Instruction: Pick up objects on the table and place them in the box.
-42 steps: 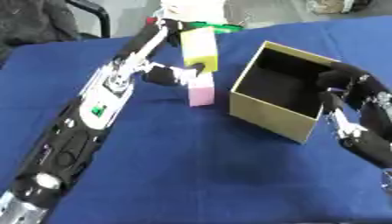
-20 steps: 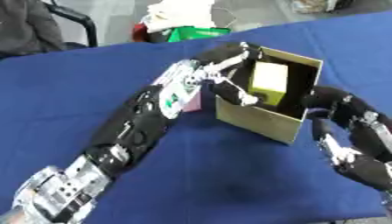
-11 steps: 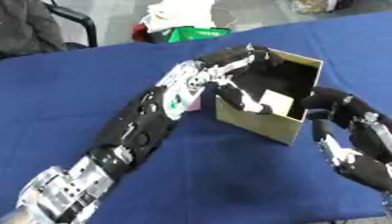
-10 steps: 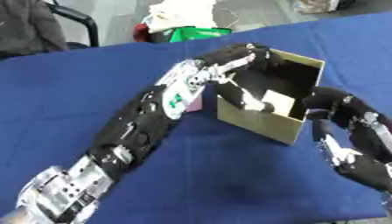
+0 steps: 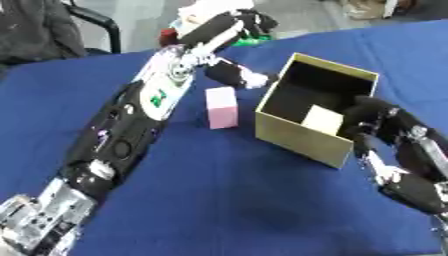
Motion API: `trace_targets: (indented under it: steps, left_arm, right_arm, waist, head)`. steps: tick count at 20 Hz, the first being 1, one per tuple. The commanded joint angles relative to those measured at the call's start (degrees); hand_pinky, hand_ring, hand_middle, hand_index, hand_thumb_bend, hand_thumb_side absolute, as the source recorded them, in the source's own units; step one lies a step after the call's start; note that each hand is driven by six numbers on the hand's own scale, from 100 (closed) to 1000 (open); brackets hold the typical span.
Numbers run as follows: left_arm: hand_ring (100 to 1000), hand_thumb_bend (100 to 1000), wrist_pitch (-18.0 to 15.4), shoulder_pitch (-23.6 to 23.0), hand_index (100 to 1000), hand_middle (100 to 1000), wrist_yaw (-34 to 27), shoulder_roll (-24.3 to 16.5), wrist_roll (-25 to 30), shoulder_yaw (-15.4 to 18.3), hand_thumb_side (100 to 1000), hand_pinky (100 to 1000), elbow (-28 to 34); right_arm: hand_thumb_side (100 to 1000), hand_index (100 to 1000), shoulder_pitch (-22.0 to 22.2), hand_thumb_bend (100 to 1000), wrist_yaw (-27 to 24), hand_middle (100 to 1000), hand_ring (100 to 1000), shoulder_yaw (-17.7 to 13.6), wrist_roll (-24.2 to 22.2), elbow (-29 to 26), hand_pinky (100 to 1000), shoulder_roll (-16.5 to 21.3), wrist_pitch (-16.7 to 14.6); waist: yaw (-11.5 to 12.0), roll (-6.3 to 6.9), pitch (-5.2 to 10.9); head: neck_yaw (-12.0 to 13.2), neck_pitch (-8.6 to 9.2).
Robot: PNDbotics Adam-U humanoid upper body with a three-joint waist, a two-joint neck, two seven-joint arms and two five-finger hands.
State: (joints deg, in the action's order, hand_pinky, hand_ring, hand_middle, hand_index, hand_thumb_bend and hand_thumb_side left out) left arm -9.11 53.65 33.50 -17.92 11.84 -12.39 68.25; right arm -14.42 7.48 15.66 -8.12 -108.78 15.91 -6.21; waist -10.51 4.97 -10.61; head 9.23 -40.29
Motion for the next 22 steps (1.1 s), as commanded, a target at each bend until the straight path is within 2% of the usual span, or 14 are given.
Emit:
trace_targets:
  steps: [1, 7, 14, 22]
  left_arm:
    - [747, 575, 2.76, 0.23, 885, 749, 0.81, -2.54, 0.12, 1.94, 420, 745, -1.00]
    - [756, 616, 3.78, 0.51, 889, 760, 6.41, -2.53, 4.51, 3.16, 426, 760, -8.44]
    - [765, 654, 2.53, 2.00, 891, 770, 13.11, -0.85, 7.69, 4.48, 439, 775, -14.39]
    - [763, 628, 0.06, 2.02, 890, 766, 11.88, -0.12, 8.33, 5.13, 450, 769, -16.69]
  right_arm:
    - [424, 907, -0.28, 100, 0.24, 744, 800, -0.57, 0.36, -0.56, 735, 0.20, -0.13]
    - [422, 907, -0.17, 100, 0.28, 744, 800, -0.64, 0.41, -0.59, 735, 0.19, -0.15]
    - [422, 908, -0.26, 100, 0.22, 744, 801, -0.62, 0.35, -0.72, 735, 0.23, -0.15]
    - [421, 908, -0.36, 100, 0.21, 743, 801, -0.60, 0.27, -0.83, 735, 0.27, -0.16]
  waist:
    - [0.15, -0.46, 1.01]
    - [-0.01, -0.62, 1.06]
    - [-0.60, -0.71, 0.97]
    - [-0.67, -0.85, 0.78]
  head:
    - [-0.33, -0.11]
    - [-0.44, 0.00]
    - [-0.37, 0.12]
    - [-0.51, 0.26]
